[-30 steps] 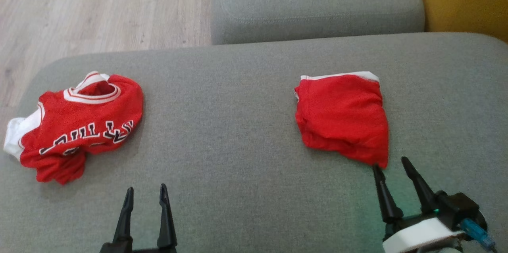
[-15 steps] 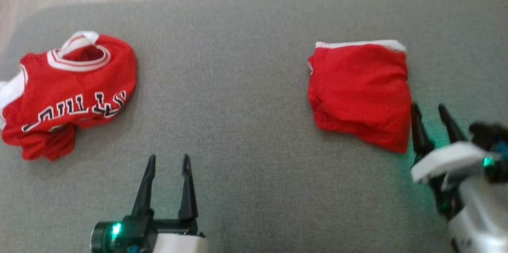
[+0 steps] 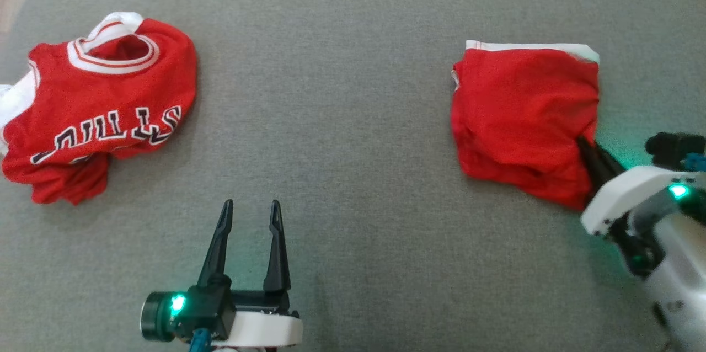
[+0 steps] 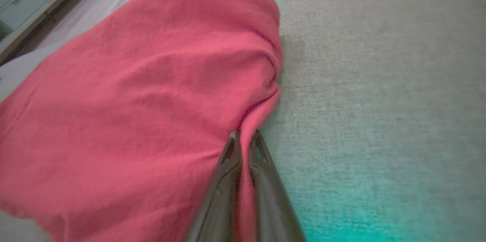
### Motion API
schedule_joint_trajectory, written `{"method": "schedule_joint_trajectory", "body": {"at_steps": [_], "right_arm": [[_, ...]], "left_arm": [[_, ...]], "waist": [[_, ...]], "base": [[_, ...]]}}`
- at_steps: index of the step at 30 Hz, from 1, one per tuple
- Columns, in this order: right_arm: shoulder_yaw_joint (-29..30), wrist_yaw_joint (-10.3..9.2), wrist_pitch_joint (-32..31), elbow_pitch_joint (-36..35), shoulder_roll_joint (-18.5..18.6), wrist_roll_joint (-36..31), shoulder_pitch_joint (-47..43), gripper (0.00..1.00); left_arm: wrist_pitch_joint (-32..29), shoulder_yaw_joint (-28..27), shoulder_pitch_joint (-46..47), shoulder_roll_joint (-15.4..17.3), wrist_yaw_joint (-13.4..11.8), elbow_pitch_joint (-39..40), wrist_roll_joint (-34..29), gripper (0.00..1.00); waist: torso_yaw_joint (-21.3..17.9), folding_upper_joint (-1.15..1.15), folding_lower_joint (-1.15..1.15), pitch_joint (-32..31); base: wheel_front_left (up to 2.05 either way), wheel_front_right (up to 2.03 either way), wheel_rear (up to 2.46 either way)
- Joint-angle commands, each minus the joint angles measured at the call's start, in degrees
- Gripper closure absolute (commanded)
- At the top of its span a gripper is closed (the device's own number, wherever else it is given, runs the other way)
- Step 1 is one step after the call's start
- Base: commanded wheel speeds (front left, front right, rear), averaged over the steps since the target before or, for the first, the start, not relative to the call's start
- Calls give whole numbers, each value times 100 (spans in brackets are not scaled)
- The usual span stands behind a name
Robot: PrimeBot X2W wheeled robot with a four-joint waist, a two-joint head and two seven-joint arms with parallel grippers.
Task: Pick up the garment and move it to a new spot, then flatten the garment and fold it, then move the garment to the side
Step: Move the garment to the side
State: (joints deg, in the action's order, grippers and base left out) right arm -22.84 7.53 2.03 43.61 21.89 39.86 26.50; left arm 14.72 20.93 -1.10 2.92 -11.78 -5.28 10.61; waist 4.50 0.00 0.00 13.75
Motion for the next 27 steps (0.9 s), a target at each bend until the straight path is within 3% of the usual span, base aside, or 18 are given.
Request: {"method": "schedule_joint_trajectory", "body": {"at_steps": [1, 3, 4, 11, 15, 21, 24, 25, 26, 27], "right_arm": [[-189, -4, 64, -91, 430, -34, 5, 100], [-251, -4, 103, -163, 779, -11, 79, 100], [-251, -4, 103, -163, 779, -11, 79, 100], [-181, -4, 153, -327, 2144, 150, 419, 100], [74, -4, 200, -228, 2749, 312, 616, 100], [454, -4, 358, 41, 3214, 696, 725, 100], [512, -4, 565, 179, 3447, 486, 803, 100], [571, -4, 632, 284, 3462, 422, 849, 34], [631, -4, 683, 410, 3458, 351, 893, 0], [652, -4, 733, 508, 3445, 237, 932, 0]], "left_arm": [[28, -116, 206, -4, -37, 175, -38, 0], [28, -112, 248, -4, -48, 189, -50, 0], [28, -112, 248, -4, -48, 189, -50, 0], [28, 54, 727, -4, 23, 143, -251, 0], [28, 167, 1155, -4, 70, 82, -378, 0], [28, 364, 1709, -4, 23, 121, -309, 0], [28, 471, 1866, -4, -27, 166, -259, 0], [28, 505, 1898, -4, -44, 175, -238, 0], [28, 535, 1919, -4, -57, 181, -217, 0], [28, 557, 1929, -4, -71, 182, -196, 0]], "waist": [[-100, 0, 0, 102], [-220, 0, 0, 259], [-220, 0, 0, 259], [-591, 0, 0, 1079], [-726, 0, 0, 1578], [-744, 0, 0, 2054], [-689, 0, 0, 2146], [-662, 0, 0, 2150], [-627, 0, 0, 2139], [-590, 0, 0, 2113]], "base": [[0, 0, 0], [0, 0, 0], [0, 0, 0], [0, 0, 0], [0, 0, 0], [0, 0, 0], [0, 0, 0], [0, 0, 0], [0, 0, 0], [0, 0, 0]]}}
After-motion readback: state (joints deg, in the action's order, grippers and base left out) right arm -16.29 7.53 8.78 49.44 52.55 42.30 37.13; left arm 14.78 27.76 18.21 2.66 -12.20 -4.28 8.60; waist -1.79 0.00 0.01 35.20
